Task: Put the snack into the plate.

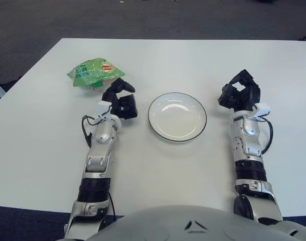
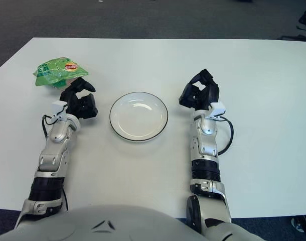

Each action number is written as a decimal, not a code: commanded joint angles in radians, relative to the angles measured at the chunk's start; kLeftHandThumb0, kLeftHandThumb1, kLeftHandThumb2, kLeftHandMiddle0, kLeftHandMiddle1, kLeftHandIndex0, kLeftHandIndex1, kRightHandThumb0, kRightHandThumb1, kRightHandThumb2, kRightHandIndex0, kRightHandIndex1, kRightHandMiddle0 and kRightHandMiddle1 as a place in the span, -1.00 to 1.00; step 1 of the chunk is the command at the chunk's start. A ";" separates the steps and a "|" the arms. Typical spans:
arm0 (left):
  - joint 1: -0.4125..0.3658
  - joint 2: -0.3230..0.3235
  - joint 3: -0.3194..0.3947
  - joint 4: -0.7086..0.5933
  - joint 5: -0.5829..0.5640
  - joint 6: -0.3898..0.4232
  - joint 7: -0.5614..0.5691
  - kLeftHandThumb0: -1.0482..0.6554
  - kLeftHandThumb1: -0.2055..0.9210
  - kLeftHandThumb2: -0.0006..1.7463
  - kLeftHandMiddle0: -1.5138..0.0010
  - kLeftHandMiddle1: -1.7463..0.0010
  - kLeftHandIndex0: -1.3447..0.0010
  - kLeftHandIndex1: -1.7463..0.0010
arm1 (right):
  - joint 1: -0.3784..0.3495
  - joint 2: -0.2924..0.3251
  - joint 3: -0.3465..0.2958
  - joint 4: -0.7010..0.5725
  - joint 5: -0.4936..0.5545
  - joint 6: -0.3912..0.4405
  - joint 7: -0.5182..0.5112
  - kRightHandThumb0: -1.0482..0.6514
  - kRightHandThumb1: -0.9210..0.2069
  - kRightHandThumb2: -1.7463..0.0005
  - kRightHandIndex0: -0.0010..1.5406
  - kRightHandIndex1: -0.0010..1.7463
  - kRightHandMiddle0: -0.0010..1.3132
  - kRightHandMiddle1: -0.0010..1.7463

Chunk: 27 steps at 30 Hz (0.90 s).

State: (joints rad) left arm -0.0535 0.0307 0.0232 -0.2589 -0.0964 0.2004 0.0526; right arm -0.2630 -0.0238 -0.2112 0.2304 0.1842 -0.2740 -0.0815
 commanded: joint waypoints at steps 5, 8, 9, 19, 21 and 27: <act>0.031 0.060 0.073 -0.185 -0.077 0.270 -0.032 -0.38 -0.25 0.65 -0.77 -1.00 -0.04 -1.00 | 0.109 0.052 -0.001 0.079 0.001 -0.023 0.006 -0.43 0.38 -0.76 0.75 1.00 0.17 1.00; 0.011 0.092 0.119 -0.236 -0.127 0.363 -0.054 -0.37 -0.21 0.62 -0.75 -1.00 -0.01 -1.00 | 0.108 0.055 -0.002 0.083 0.001 -0.027 0.008 -0.43 0.38 -0.76 0.75 1.00 0.17 1.00; 0.006 0.100 0.131 -0.247 -0.141 0.384 -0.060 -0.37 -0.20 0.61 -0.74 -1.00 0.00 -1.00 | 0.108 0.055 -0.002 0.084 0.002 -0.028 0.009 -0.43 0.38 -0.76 0.75 1.00 0.17 1.00; -0.088 0.226 0.244 -0.202 -0.199 0.396 -0.146 -0.34 -0.10 0.53 -0.64 -1.00 0.07 -1.00 | 0.104 0.060 -0.003 0.087 0.007 -0.025 0.008 -0.43 0.38 -0.76 0.75 1.00 0.17 1.00; -0.095 0.241 0.247 -0.204 -0.199 0.403 -0.151 -0.34 -0.10 0.53 -0.63 -1.00 0.07 -1.00 | 0.103 0.061 -0.004 0.089 0.008 -0.026 0.009 -0.43 0.38 -0.76 0.75 1.00 0.17 1.00; -0.127 0.299 0.264 -0.241 -0.206 0.464 -0.151 -0.33 -0.06 0.49 -0.61 -1.00 0.10 -1.00 | 0.102 0.061 -0.005 0.092 0.009 -0.028 0.011 -0.43 0.37 -0.75 0.75 1.00 0.16 1.00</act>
State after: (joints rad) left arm -0.1575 0.3040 0.2764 -0.4761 -0.2910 0.6277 -0.0880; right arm -0.2715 -0.0172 -0.2138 0.2448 0.1827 -0.2887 -0.0740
